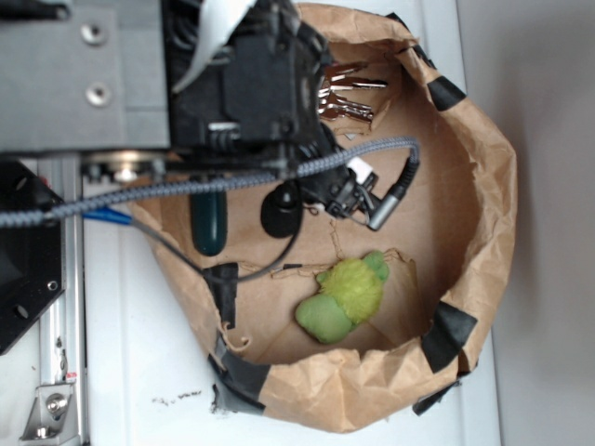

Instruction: Grab the silver keys.

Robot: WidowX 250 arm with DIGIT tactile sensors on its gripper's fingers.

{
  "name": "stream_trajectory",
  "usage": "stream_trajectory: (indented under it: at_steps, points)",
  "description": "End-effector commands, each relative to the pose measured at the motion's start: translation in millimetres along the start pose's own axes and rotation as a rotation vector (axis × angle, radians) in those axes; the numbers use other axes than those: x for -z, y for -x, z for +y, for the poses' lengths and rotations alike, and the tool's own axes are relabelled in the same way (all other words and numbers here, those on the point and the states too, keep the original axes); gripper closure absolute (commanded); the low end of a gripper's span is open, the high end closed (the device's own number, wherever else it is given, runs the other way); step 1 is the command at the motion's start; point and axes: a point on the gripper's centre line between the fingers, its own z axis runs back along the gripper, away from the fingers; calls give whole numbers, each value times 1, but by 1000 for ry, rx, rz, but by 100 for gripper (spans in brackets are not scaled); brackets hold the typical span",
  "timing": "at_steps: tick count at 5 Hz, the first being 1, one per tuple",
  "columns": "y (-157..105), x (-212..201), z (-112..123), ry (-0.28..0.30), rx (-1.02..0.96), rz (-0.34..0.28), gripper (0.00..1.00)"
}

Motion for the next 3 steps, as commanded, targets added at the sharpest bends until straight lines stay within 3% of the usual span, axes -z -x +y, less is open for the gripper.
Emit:
stream_trajectory:
  at_steps: [1, 3]
  points:
    - [2, 29, 3, 14, -30, -56, 0]
    - [15, 52, 4, 75, -47, -84, 0]
